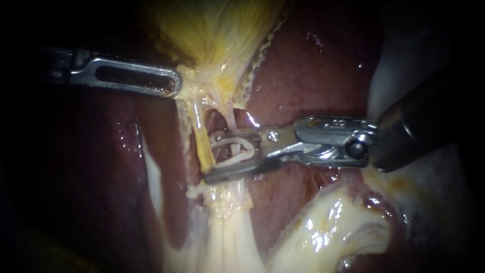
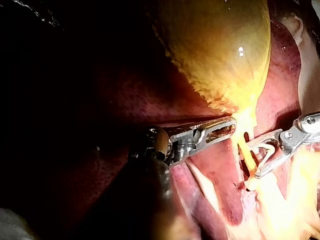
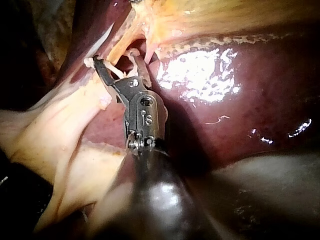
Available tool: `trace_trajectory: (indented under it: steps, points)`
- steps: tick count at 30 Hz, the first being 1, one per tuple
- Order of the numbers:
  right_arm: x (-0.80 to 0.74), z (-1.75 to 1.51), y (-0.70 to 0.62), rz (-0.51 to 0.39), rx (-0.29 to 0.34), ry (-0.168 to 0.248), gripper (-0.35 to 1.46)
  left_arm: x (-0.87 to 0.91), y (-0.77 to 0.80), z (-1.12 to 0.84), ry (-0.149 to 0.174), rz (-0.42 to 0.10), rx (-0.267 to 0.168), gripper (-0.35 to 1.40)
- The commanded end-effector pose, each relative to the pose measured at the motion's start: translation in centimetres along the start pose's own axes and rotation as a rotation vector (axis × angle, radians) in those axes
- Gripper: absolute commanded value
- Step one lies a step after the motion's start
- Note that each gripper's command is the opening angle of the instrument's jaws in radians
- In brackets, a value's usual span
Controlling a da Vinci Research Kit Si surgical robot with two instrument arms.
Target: Clipping second clip left tube
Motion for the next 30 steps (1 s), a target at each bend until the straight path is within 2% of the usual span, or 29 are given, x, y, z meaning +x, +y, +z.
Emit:
trace_trajectory:
  steps: [1,5,12,19,21,26,30]
  points:
    - [0.01,0.02,-0.02,0.011,0.013,0.014,0.48,0.00,0.00,0.00,0.000,-0.001,-0.001,-0.35]
    - [0.03,0.05,-0.08,0.022,0.057,0.034,0.48,0.00,0.00,0.01,0.000,-0.001,-0.001,-0.35]
    - [0.08,0.07,-0.31,0.029,0.151,0.054,0.48,0.00,0.00,0.01,0.000,-0.001,-0.001,-0.35]
    - [0.12,0.11,-0.53,0.015,0.223,0.048,0.45,0.00,0.00,0.01,0.000,-0.001,-0.001,-0.35]
    - [0.13,0.12,-0.54,0.011,0.235,0.043,0.43,0.00,0.00,0.00,0.000,-0.001,-0.001,-0.35]
    - [0.14,0.11,-0.52,0.011,0.218,0.051,0.34,0.00,0.00,0.00,0.000,-0.001,-0.001,-0.35]
    - [0.13,0.08,-0.50,0.013,0.195,0.060,0.15,0.00,0.00,0.00,0.000,-0.001,-0.001,-0.35]
